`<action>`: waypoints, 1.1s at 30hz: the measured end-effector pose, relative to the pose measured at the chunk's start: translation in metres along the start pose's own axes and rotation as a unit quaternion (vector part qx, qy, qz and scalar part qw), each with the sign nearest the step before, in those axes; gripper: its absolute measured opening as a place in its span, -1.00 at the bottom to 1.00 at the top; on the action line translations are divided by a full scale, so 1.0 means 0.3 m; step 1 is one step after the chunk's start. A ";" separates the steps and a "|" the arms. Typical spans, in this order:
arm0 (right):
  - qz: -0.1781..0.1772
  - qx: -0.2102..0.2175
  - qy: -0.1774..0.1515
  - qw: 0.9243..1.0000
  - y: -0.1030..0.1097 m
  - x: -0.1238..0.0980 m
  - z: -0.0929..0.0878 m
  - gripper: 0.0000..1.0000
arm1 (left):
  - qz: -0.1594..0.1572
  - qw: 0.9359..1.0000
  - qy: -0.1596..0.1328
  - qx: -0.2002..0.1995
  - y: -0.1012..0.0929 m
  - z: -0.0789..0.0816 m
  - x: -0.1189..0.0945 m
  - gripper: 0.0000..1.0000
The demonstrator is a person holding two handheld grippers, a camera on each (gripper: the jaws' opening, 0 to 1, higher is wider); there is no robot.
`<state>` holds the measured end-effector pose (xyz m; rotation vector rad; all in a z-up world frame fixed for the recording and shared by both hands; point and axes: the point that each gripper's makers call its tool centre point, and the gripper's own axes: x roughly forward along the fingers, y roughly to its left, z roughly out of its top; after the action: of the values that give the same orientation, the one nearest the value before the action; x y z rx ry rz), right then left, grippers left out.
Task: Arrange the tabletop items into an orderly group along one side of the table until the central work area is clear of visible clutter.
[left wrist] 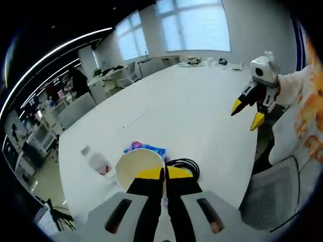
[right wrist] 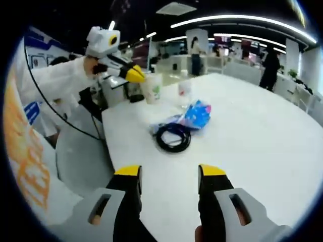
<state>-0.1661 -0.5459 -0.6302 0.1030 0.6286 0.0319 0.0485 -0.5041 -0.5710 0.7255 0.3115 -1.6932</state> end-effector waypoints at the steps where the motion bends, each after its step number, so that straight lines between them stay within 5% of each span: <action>1: -0.004 0.000 0.005 1.000 -0.002 -0.005 -0.014 -0.17 | 0.001 1.000 0.002 -0.002 0.022 -0.005 0.010 -1.00; 8: -0.008 0.033 0.005 0.999 0.005 -0.003 -0.035 -0.18 | 0.027 0.997 0.068 0.024 0.138 -0.112 0.086 -1.00; 23: -0.018 0.069 0.014 0.997 0.003 0.030 -0.033 -0.23 | 0.050 0.994 0.101 0.005 0.276 -0.232 0.213 -1.00; 33: -0.027 0.095 0.023 0.995 0.006 0.035 -0.061 -0.25 | 0.050 0.992 0.117 -0.007 0.287 -0.304 0.270 -1.00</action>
<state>-0.1683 -0.5419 -0.6509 0.2691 0.6786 -0.0788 0.1494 -0.5381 -0.6758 0.9164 0.4426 -1.5112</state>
